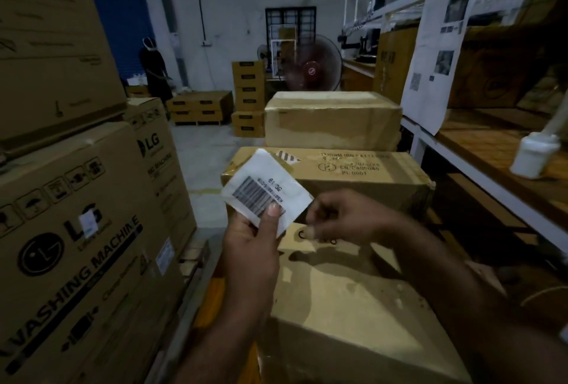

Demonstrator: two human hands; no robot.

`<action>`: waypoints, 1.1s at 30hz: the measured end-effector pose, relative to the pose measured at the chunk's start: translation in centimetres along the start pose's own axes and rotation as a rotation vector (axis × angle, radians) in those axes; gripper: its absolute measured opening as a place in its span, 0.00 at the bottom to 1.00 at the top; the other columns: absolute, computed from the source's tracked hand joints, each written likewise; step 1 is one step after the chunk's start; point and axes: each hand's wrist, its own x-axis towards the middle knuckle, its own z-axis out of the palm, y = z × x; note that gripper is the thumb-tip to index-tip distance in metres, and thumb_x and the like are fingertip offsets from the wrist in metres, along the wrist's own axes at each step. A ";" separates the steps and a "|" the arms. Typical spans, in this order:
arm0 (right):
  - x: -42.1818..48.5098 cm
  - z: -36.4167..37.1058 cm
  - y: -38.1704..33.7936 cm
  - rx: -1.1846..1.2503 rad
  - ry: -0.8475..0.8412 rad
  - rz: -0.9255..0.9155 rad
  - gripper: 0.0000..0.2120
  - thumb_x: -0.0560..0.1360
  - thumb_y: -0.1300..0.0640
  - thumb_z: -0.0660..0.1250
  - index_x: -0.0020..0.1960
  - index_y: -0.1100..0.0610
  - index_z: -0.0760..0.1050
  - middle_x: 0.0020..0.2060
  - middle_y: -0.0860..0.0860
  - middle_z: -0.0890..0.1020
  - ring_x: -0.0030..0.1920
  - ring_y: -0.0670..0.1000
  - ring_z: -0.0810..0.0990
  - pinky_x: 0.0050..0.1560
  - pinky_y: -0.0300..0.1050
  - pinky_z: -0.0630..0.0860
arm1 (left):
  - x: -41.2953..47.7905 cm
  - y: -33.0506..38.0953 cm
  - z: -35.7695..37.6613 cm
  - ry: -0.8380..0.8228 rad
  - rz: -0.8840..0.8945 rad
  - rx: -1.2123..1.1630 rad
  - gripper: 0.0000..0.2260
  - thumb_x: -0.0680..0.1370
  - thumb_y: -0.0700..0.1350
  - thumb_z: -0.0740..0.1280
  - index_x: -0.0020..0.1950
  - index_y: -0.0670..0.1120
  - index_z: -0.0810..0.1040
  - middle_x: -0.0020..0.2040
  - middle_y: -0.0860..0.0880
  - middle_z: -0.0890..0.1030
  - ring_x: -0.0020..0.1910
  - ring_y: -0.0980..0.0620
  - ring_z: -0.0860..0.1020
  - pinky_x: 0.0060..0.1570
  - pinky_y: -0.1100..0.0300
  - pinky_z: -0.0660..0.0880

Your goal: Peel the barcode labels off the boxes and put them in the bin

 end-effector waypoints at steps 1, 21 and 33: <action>0.1 1.0 0.1 -0.212 -0.014 0.029 0.23 0.65 0.42 0.77 0.56 0.49 0.79 0.51 0.50 0.83 0.50 0.50 0.82 0.51 0.52 0.81 | -0.3 -0.2 0.4 0.026 0.009 0.002 0.12 0.80 0.45 0.66 0.63 0.49 0.78 0.53 0.51 0.85 0.54 0.54 0.83 0.54 0.49 0.81; 1.6 6.3 -0.7 -0.559 0.210 0.065 0.34 0.69 0.32 0.66 0.71 0.43 0.66 0.63 0.50 0.76 0.59 0.55 0.78 0.57 0.54 0.76 | 1.2 -1.9 0.1 0.105 -0.072 0.133 0.12 0.81 0.46 0.66 0.64 0.47 0.77 0.56 0.50 0.84 0.52 0.55 0.82 0.36 0.71 0.77; 2.2 3.4 0.7 -0.344 -0.127 -0.056 0.35 0.71 0.51 0.74 0.74 0.45 0.63 0.66 0.47 0.75 0.60 0.47 0.77 0.59 0.47 0.77 | 1.0 -2.2 0.8 0.092 -0.014 0.188 0.12 0.81 0.46 0.65 0.64 0.48 0.76 0.55 0.51 0.83 0.51 0.57 0.82 0.38 0.69 0.78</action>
